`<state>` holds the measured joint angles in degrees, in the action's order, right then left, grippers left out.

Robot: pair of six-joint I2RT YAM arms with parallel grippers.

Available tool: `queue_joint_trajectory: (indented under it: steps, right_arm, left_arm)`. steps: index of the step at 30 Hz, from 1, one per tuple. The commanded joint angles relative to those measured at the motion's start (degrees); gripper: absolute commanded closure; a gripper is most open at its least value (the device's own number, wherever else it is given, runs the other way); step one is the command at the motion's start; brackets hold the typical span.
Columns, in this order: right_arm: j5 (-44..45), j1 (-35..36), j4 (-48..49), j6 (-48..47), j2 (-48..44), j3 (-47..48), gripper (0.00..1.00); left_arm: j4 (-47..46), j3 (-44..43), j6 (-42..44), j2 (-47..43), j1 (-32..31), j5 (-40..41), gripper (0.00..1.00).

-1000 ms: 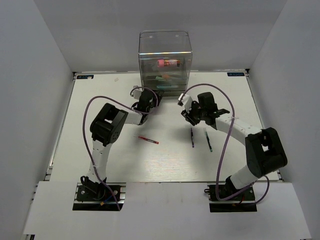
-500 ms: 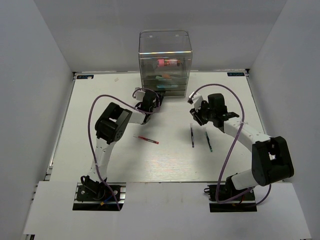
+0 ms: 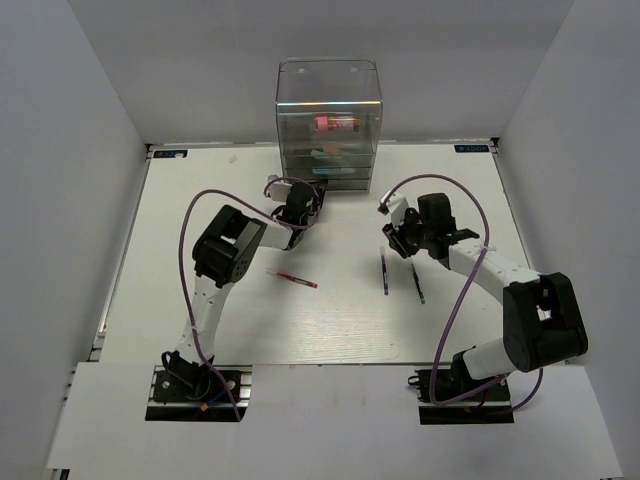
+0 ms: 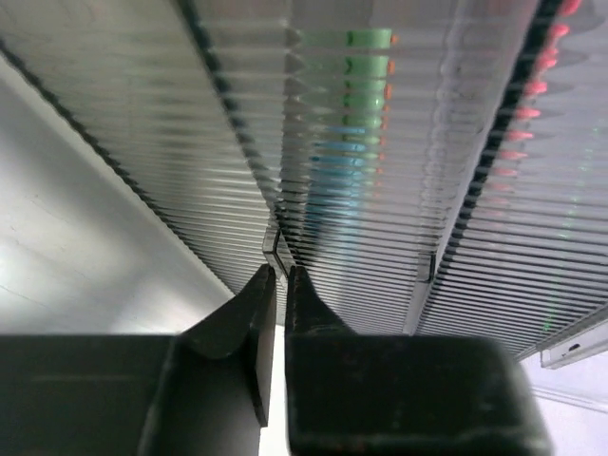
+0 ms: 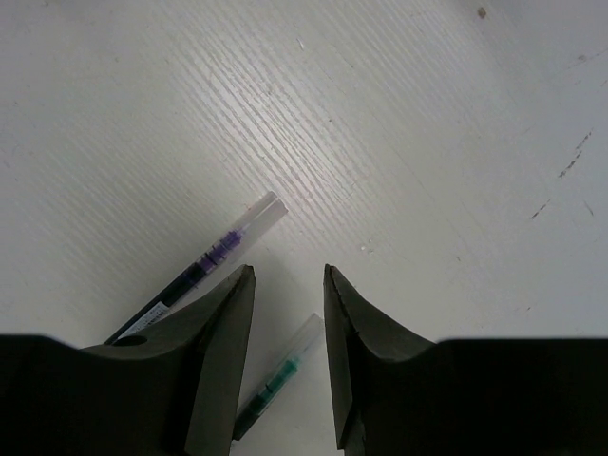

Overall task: Sort the stationery into containers
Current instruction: Open the drawer in the storage box.

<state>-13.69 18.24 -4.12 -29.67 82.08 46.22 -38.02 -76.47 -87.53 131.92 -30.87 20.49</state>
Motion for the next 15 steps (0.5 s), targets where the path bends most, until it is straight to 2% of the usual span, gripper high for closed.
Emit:
queue_joint_trajectory:
  steps: [1, 6, 8, 15]
  right_arm:
    - [-1.1, -0.6, 1.0, 1.0, -1.9, -0.6, 0.59]
    - [-1.2, -0.6, 0.9, 0.8, -1.9, -1.0, 0.59]
    - [-1.2, -0.5, 0.8, 0.8, -1.9, -1.1, 0.59]
    - [-1.5, -0.6, 0.8, 0.8, -2.2, -2.2, 0.59]
  left_arm:
    - [-7.8, 0.6, 0.2, 0.8, 0.6, 3.2, 0.91]
    - [-6.8, 0.6, 0.2, 0.8, 0.6, 3.2, 0.91]
    - [-6.8, 0.6, 0.2, 0.8, 0.6, 3.2, 1.00]
    - [-7.4, 3.6, 0.7, -0.6, 0.0, 2.6, 1.00]
